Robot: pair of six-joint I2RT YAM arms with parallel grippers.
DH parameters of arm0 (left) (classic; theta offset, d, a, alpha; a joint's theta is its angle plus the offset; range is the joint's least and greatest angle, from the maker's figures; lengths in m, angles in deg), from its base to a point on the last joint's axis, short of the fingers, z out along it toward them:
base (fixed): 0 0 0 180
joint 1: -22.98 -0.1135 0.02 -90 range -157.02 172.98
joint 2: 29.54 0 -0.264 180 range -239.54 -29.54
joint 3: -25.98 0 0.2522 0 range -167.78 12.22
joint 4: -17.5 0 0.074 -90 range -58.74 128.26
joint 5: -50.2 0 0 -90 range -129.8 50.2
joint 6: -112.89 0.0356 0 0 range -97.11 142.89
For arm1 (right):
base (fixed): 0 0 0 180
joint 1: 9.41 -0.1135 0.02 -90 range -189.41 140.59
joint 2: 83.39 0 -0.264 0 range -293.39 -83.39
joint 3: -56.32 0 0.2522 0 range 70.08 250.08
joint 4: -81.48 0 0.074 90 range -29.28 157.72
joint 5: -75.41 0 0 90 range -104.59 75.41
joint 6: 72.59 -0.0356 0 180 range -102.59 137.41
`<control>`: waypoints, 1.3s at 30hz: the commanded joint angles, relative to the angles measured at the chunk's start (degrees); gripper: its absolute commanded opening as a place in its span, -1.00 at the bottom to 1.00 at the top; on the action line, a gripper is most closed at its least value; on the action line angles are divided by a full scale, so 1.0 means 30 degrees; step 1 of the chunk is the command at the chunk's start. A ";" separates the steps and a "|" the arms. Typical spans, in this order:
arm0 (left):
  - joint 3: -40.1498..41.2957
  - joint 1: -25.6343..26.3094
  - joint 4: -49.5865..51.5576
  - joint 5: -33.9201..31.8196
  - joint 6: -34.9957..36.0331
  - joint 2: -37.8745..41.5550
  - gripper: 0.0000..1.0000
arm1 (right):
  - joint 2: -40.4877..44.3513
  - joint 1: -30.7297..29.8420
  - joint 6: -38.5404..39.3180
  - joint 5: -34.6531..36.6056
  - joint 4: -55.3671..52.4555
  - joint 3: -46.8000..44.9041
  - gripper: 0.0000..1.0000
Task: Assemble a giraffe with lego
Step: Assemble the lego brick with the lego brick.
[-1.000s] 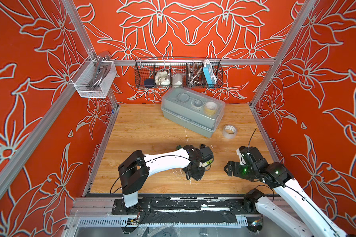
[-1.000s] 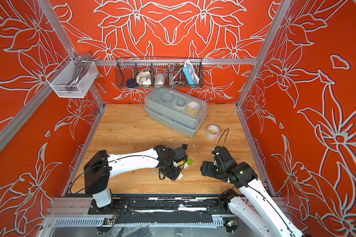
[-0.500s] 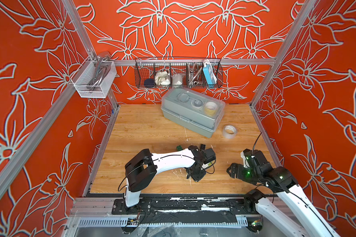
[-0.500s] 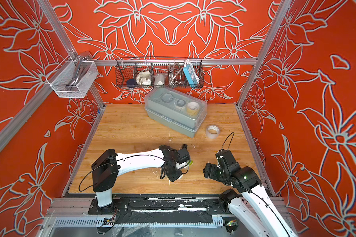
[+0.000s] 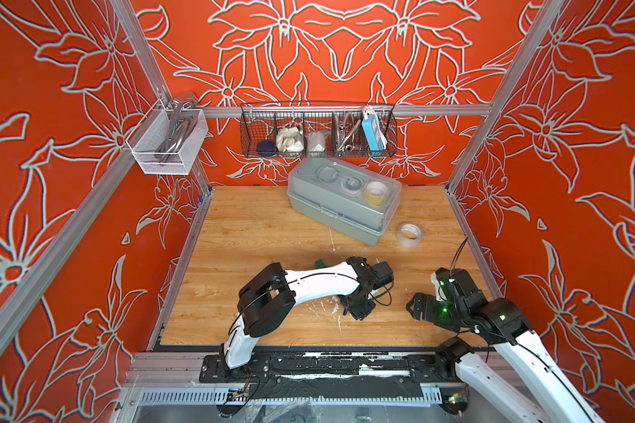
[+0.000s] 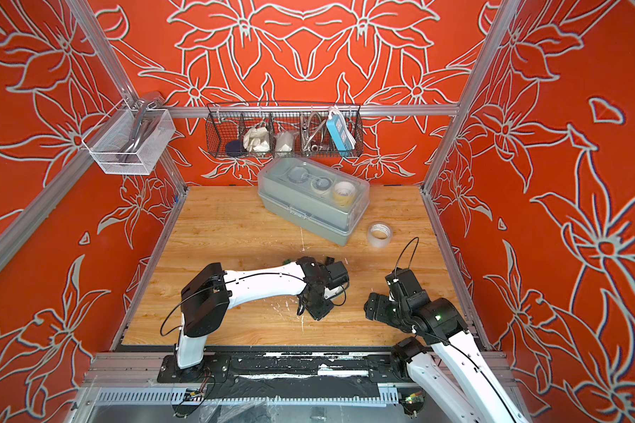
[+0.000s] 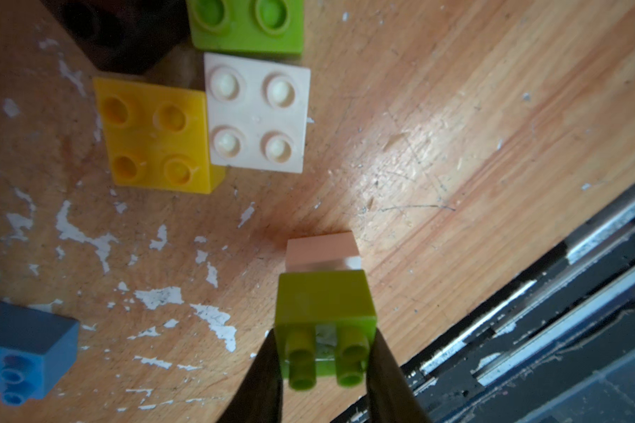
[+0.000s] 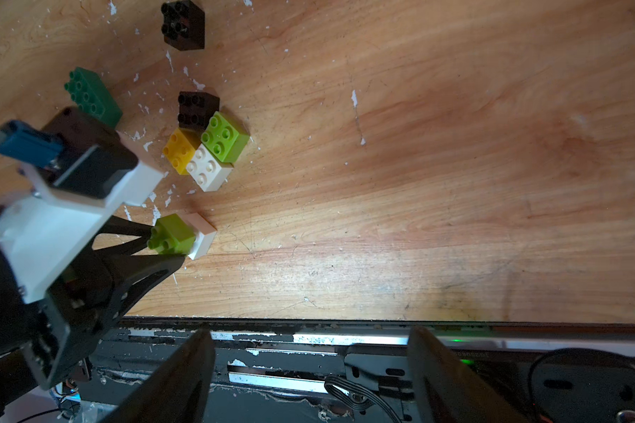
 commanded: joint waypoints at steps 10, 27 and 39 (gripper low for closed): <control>-0.0737 -0.0012 0.1728 0.0039 -0.0968 -0.0824 -0.89 | -0.0329 0.0556 0.0679 0.0019 -0.0255 0.0398 0.74; -0.1002 0.0106 0.2330 0.0729 -0.1540 -0.0964 -0.88 | -0.0858 0.1619 0.1671 -0.0815 0.0314 0.0314 0.74; -0.1706 0.0274 0.2966 0.0806 -0.1280 -0.1234 -0.88 | -0.1226 0.2387 0.2410 -0.1510 0.0573 0.0283 0.75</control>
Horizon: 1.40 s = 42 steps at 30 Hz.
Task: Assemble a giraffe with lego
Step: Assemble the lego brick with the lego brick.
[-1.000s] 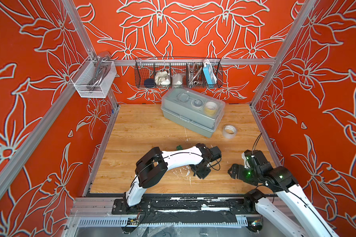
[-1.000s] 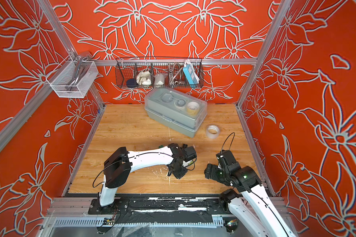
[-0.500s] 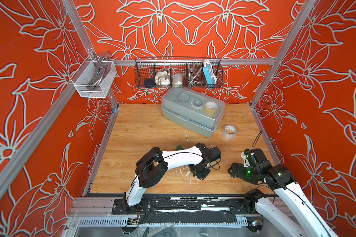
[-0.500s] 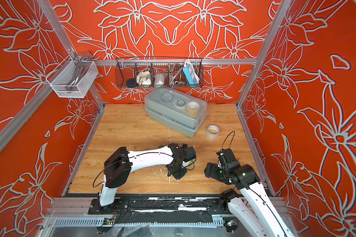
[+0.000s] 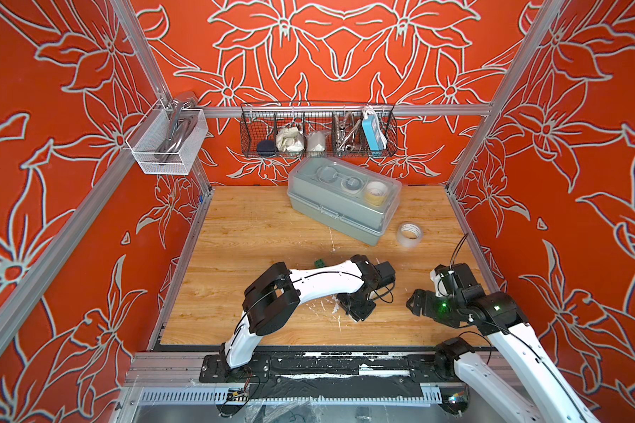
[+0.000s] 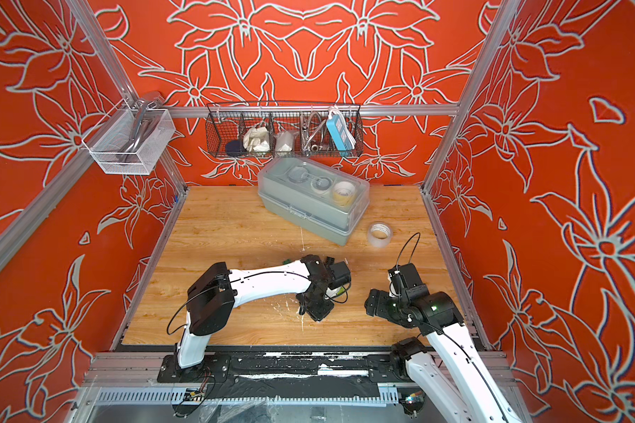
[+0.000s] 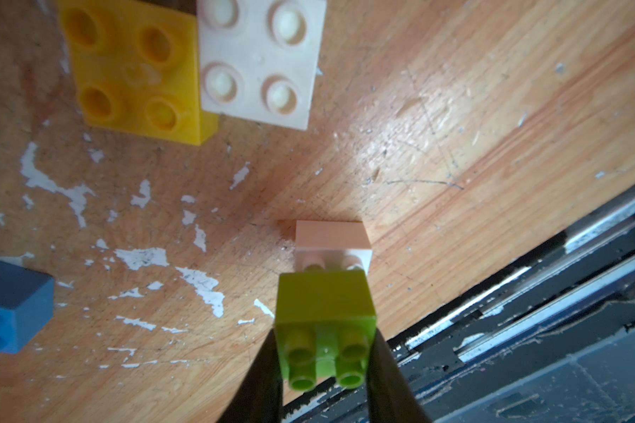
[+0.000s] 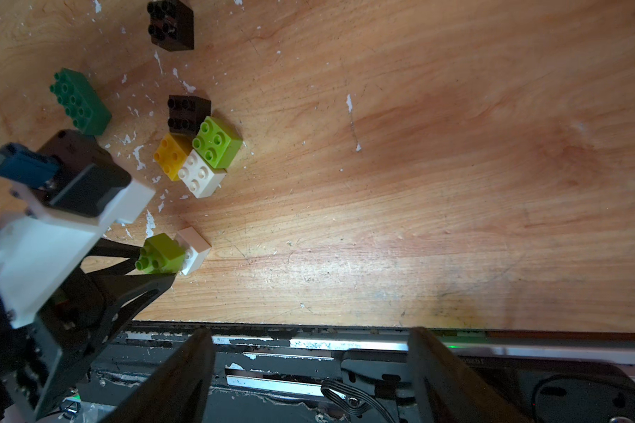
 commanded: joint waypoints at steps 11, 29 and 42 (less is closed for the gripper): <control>-0.0735 0.0250 0.0999 -0.0141 0.0109 -0.1395 -0.88 | -0.0020 0.0920 0.0883 -0.0829 0.0168 0.0140 0.74; 0.0668 -0.0409 0.0434 0.0836 -0.1160 -0.2315 -0.92 | 0.0190 0.1723 0.1093 -0.1312 0.0169 -0.0096 0.74; 0.6148 -0.3360 -0.0704 -0.1157 -0.4169 0.3403 -0.90 | -0.1328 0.1696 0.2156 -0.1616 -0.0017 0.0324 0.70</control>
